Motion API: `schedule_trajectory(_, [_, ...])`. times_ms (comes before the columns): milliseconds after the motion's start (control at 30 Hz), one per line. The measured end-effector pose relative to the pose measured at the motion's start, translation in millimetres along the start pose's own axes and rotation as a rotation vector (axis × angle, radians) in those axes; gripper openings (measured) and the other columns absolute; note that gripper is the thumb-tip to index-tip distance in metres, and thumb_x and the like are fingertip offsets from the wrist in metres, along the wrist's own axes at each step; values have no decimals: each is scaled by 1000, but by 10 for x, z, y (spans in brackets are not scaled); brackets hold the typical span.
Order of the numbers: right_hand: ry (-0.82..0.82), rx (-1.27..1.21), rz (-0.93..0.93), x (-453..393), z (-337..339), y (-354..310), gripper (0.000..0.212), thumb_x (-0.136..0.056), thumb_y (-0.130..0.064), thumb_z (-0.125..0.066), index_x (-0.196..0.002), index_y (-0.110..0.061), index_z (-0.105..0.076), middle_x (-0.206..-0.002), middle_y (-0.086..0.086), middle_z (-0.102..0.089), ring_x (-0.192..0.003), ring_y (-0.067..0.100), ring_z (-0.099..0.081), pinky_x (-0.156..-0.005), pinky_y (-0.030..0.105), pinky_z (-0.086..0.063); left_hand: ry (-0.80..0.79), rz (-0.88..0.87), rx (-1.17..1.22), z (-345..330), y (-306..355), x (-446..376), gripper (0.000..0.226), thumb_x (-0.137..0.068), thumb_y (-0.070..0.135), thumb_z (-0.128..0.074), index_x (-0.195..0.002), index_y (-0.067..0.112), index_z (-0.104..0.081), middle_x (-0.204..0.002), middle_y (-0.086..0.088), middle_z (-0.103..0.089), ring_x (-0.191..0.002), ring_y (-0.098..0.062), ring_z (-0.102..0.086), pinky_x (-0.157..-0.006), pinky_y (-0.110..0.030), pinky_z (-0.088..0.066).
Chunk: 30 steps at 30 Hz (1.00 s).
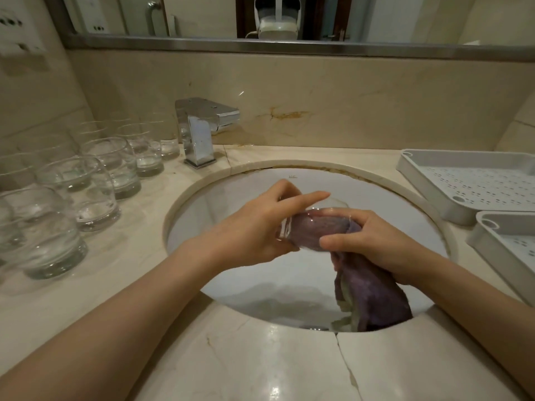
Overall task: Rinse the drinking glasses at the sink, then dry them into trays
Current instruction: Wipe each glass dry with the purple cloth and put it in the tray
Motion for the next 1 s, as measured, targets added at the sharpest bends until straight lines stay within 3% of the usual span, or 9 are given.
schedule_trajectory(167, [89,238,219,41,-16,-165,41,-74,-7,-77,-106,-30,-67,-93,-20,-73,-84,-3,-67,-73,10,-49,-15,146,250,24,-111,-10,90,-66,6,-85,-137,38,-40,-121,2,-50,-107,-9,-54,-88,-20,-50])
schedule_trajectory(267, [137,893,562,132,-103,-337,42,-78,-36,-71,-119,-30,-66,-124,-13,-63,-106,7,-64,-81,28,-56,-71,352,628,-34,-251,30,88,-66,-4,-82,-135,37,-47,-124,12,-56,-106,-5,-62,-83,-20,-54])
schedule_trajectory(333, [141,1004,572,126,-71,-298,47,-78,-45,-64,-122,-30,-65,-128,-8,-61,-108,13,-65,-79,37,-58,-114,394,748,-97,-262,45,86,-67,-9,-79,-136,34,-48,-124,12,-57,-105,-7,-64,-81,-23,-55])
schedule_trajectory(433, [79,723,436,94,-56,-224,44,-74,-38,-76,-117,-29,-68,-115,-12,-68,-103,5,-65,-84,24,-54,-130,379,659,-173,-220,56,84,-70,-2,-80,-138,32,-45,-125,10,-57,-105,-6,-63,-84,-22,-55])
schedule_trajectory(567, [16,86,20,4,17,40,35,-68,-19,-83,-100,-30,-72,-71,-4,-71,-60,9,-64,-62,20,-51,-80,171,164,-130,-112,27,91,-73,11,-82,-144,39,-31,-120,1,-46,-110,-14,-52,-92,-26,-50])
schedule_trajectory(700, [14,-15,44,31,-27,-58,34,-67,-14,-83,-96,-28,-73,-69,-2,-70,-58,12,-64,-58,20,-51,74,-86,-82,40,64,-5,87,-74,8,-79,-146,27,-35,-122,-9,-44,-107,-17,-48,-83,-9,-41])
schedule_trajectory(833, [141,484,409,110,-45,-381,41,-75,-14,-79,-110,-30,-67,-106,-19,-70,-91,-12,-62,-75,8,-48,17,118,276,61,-115,-35,92,-68,2,-83,-140,36,-36,-124,0,-49,-112,-9,-51,-89,-9,-44])
schedule_trajectory(933, [148,986,603,172,-106,-379,47,-79,-42,-65,-124,-31,-62,-127,-10,-60,-105,3,-64,-77,30,-58,-59,296,623,9,-194,-6,91,-66,-7,-81,-139,32,-42,-125,9,-57,-111,-4,-59,-85,-18,-52])
schedule_trajectory(1000, [156,1000,576,159,-66,-340,48,-78,-47,-62,-124,-36,-60,-128,-11,-61,-108,10,-64,-79,35,-58,-113,339,690,-54,-197,18,89,-68,-9,-78,-140,28,-43,-122,13,-58,-107,-1,-61,-82,-16,-51])
Point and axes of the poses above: each hand's wrist, its own x-axis away from the middle knuckle, its own z-axis out of the back of the hand, y = z × x, the point moved 9 cm from there along -x, towards the middle knuckle
